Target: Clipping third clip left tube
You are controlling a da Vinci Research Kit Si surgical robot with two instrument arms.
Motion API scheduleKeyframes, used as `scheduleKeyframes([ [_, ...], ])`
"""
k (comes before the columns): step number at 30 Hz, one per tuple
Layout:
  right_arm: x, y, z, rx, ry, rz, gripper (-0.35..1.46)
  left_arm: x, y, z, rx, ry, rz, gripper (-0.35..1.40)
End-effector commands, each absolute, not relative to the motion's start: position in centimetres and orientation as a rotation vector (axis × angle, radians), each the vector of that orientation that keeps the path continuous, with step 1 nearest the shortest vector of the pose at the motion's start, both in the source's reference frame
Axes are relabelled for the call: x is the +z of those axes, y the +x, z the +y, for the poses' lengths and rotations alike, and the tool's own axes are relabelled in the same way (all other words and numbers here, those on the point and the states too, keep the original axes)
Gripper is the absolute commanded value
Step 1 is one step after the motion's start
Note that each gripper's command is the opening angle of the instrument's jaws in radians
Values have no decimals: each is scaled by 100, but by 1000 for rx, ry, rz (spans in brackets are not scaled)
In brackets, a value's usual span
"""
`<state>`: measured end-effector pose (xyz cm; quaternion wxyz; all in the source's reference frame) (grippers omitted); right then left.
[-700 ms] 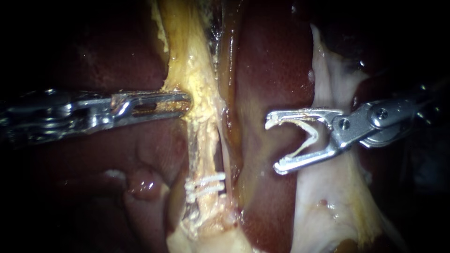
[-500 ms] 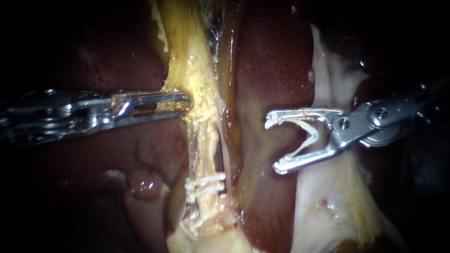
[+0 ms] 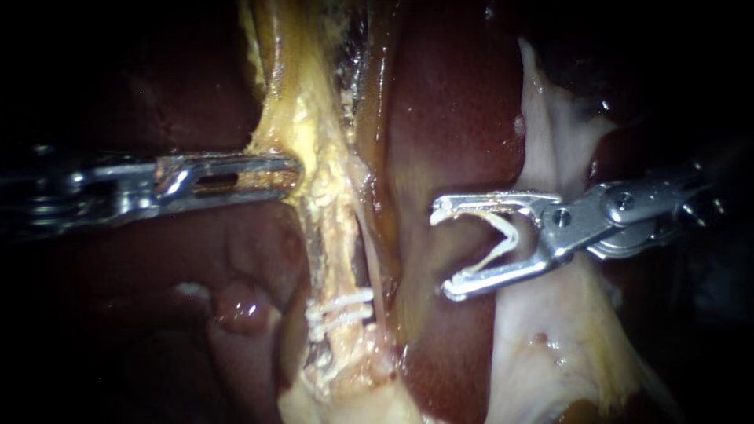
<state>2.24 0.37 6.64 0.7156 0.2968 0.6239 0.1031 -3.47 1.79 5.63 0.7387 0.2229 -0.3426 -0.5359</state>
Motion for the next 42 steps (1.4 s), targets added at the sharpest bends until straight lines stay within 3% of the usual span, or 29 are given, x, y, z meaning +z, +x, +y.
scheduleKeyframes([
  [1, 664, 226, 35, 230, 677, 1372, 56, 561, -345, 181, -1180, 486, -755, -35],
  [11, 692, 273, 28, 318, 849, 1249, 54, 543, -340, 180, -1197, 483, -765, -35],
  [21, 745, 296, 43, 371, 870, 1227, 54, 534, -337, 177, -1200, 483, -767, -35],
  [30, 787, 314, 32, 383, 886, 1188, 54, 533, -334, 176, -1199, 484, -767, -35],
  [42, 800, 337, 16, 370, 916, 1170, 55, 532, -334, 176, -1199, 484, -767, -35],
])
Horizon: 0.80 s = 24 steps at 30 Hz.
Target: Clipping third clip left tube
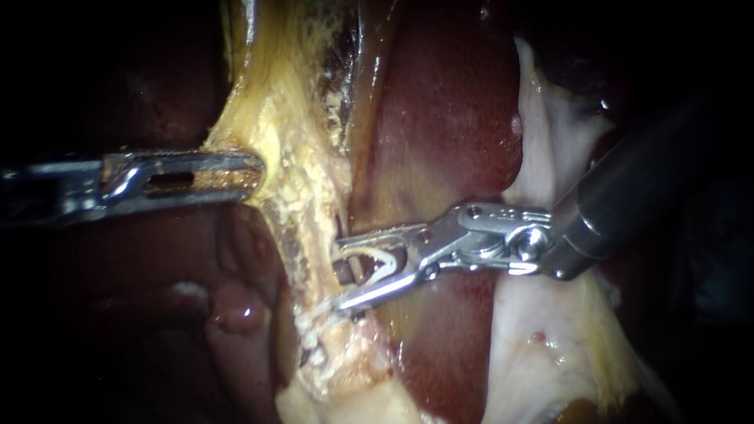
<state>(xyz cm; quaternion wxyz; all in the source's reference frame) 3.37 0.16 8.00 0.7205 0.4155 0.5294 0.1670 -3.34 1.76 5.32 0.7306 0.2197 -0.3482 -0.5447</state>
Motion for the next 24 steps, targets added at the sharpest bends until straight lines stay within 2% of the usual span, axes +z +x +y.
scheduleKeyframes([
  [1, 799, 338, 16, 369, 916, 1167, 55, 532, -334, 176, -1199, 484, -767, -35],
  [8, 790, 343, 18, 376, 950, 1227, 55, 535, -334, 176, -1198, 484, -767, -35],
  [17, 785, 354, 17, 385, 1053, 1298, 53, 545, -331, 180, -1196, 483, -768, -35],
  [24, 783, 361, 16, 389, 1091, 1321, 53, 555, -330, 179, -1195, 480, -769, -35],
])
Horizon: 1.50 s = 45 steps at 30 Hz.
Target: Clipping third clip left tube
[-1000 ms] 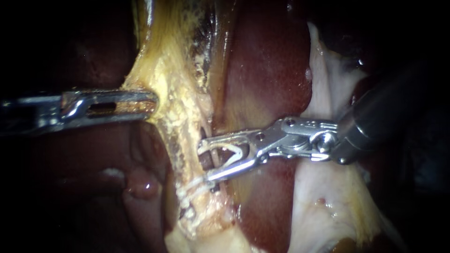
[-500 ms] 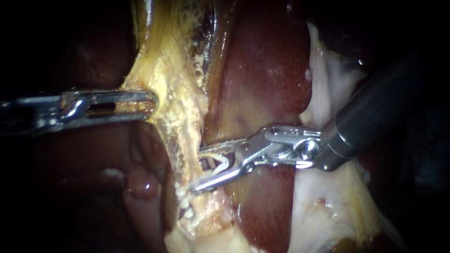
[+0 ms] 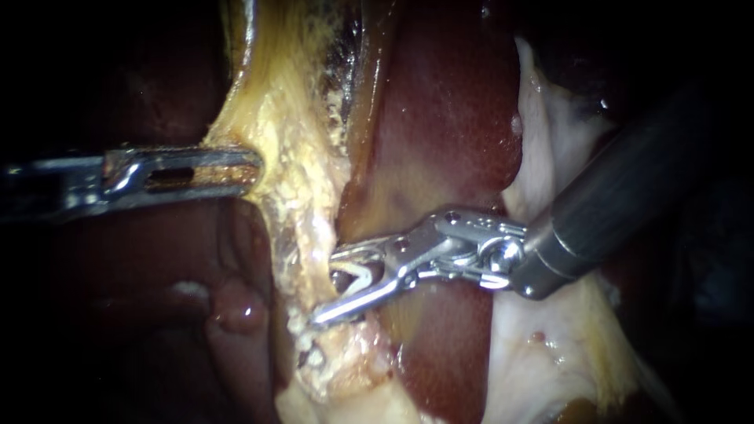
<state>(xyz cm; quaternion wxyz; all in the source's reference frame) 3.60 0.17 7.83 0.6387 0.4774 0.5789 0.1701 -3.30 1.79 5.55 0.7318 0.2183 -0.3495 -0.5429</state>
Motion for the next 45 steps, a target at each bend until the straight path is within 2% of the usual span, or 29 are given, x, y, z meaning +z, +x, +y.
scheduleKeyframes([
  [1, 783, 361, 16, 392, 1099, 1327, 53, 555, -330, 179, -1195, 479, -769, -35],
  [11, 782, 362, 16, 381, 1201, 1382, 52, 565, -326, 184, -1194, 477, -770, -35],
  [24, 782, 361, 15, 362, 1248, 1412, 51, 584, -319, 188, -1194, 463, -761, -35],
  [37, 782, 379, 14, 375, 1234, 1413, 51, 581, -328, 181, -1201, 454, -757, -35],
  [45, 787, 382, 24, 432, 1190, 1421, 51, 575, -332, 178, -1201, 460, -757, -35],
])
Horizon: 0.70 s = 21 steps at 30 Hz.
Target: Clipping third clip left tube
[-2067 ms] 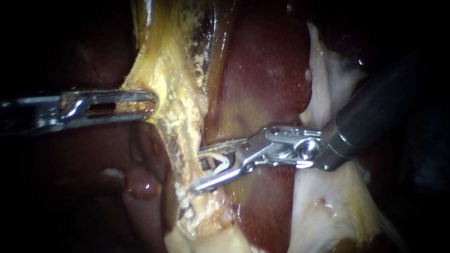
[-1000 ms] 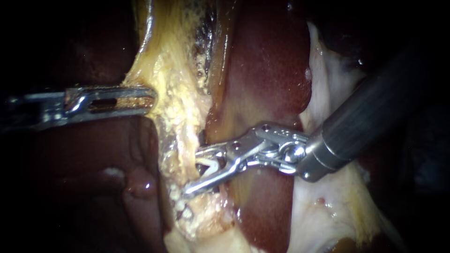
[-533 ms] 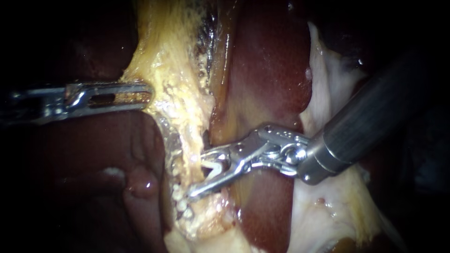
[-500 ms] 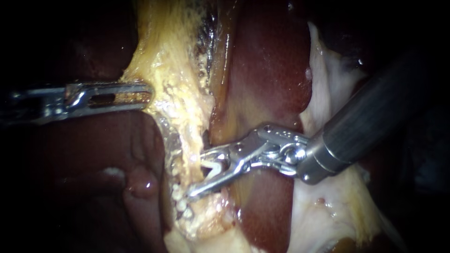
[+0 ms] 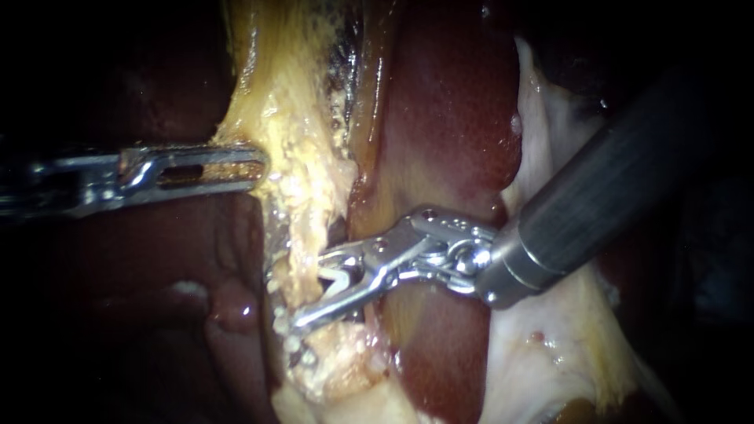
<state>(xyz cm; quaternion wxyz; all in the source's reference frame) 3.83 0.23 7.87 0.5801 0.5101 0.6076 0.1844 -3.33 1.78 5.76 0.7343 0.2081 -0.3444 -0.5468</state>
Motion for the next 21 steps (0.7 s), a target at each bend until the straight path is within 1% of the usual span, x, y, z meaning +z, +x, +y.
scheduleKeyframes([
  [1, 788, 382, 26, 434, 1189, 1421, 51, 575, -333, 177, -1202, 460, -757, -35],
  [6, 790, 380, 32, 464, 1167, 1423, 50, 572, -335, 176, -1202, 461, -757, -35],
  [9, 789, 380, 33, 501, 1177, 1410, 48, 571, -336, 175, -1202, 463, -757, -35],
  [16, 790, 380, 34, 628, 1249, 1351, 41, 569, -339, 172, -1201, 467, -758, -35],
  [21, 790, 380, 34, 663, 1265, 1298, 35, 570, -339, 171, -1199, 469, -758, -35],
])
